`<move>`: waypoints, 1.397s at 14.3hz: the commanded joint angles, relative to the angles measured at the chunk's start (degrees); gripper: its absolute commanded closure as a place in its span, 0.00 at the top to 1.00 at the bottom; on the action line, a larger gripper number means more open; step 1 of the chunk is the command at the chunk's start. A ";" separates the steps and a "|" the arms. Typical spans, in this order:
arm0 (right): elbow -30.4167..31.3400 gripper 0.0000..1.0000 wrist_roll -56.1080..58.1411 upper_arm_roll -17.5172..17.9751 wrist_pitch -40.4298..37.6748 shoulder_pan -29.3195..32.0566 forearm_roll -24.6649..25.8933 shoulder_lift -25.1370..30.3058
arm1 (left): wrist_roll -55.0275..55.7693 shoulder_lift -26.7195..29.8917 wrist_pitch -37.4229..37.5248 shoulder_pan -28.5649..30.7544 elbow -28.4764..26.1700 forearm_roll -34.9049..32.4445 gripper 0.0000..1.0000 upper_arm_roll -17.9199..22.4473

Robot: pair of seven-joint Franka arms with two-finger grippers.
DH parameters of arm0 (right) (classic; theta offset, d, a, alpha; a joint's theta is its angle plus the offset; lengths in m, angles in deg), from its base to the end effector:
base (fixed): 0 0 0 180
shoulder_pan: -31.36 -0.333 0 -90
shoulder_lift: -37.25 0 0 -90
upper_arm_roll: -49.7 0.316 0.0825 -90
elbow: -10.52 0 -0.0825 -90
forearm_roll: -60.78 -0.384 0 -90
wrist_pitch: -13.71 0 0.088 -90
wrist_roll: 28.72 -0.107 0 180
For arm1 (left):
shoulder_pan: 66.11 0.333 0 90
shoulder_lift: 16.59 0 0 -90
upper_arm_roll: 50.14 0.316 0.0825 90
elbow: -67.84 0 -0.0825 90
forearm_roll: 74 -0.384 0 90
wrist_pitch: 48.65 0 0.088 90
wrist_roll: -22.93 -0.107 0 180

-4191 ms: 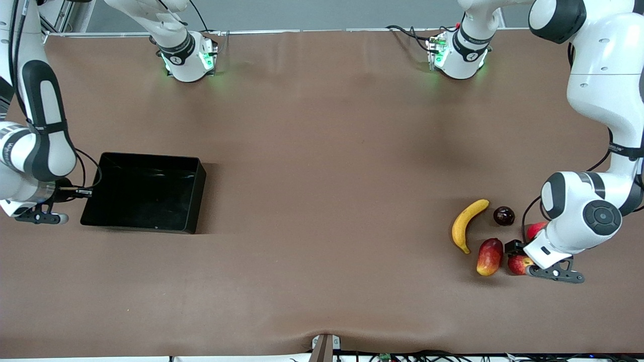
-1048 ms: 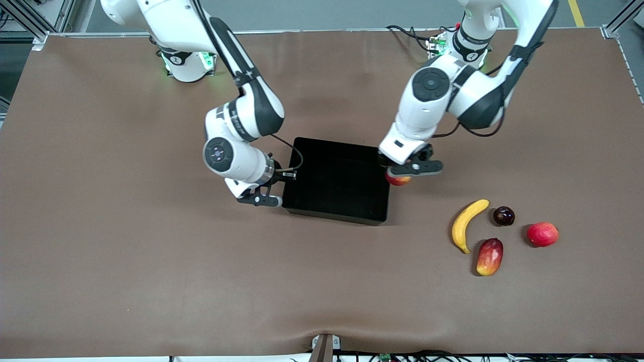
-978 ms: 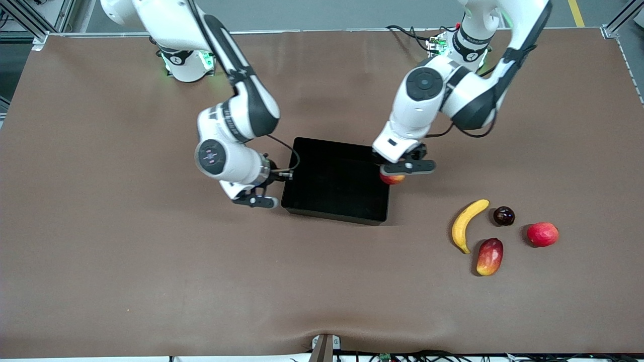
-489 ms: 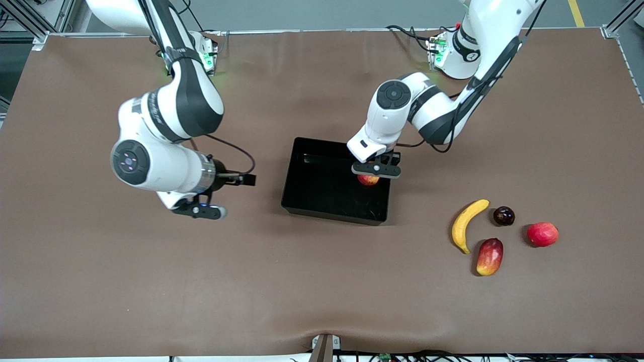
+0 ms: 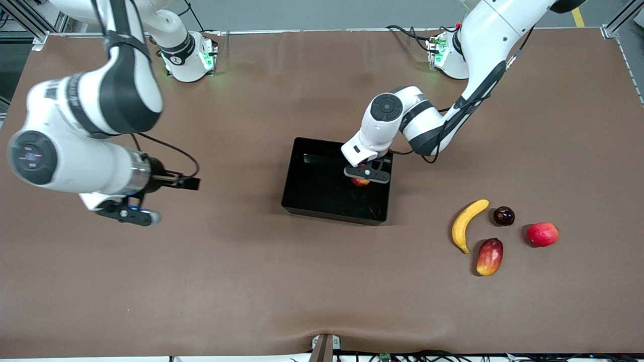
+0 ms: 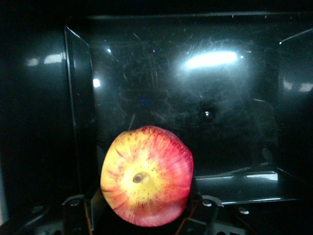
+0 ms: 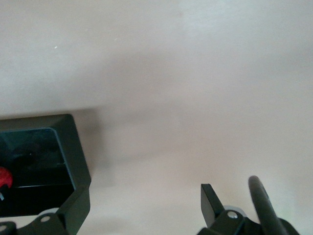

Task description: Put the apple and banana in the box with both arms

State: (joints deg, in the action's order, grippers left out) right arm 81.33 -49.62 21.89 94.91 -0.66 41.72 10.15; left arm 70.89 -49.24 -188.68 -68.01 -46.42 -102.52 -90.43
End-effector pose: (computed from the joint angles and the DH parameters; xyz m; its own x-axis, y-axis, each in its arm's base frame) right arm 0.6416 0.1547 0.5035 0.9328 -0.2450 -0.2643 -0.2604 -0.9652 -0.0242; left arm 0.4625 -0.3981 0.2368 0.9814 -0.1894 0.0298 -0.1910 -0.9795 0.0640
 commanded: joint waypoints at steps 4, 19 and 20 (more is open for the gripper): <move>-3.48 1.00 -0.01 -3.74 -3.14 0.03 0.70 3.45 | 2.84 -2.85 -0.25 -1.79 1.15 -2.33 0.00 0.39; 12.55 1.00 7.97 26.91 4.91 32.69 12.38 22.68 | 3.63 0.65 22.76 -2.76 15.71 -1.80 1.00 -2.33; 16.86 1.00 8.24 27.02 6.94 33.42 12.38 25.40 | 3.54 1.27 25.22 -2.15 17.82 -1.80 1.00 -2.51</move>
State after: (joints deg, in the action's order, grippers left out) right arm 85.56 -43.39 44.74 97.02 28.15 52.93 26.63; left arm 73.76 -49.41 -168.63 -70.83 -32.64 -103.89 -92.26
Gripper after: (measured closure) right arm 0.000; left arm 0.000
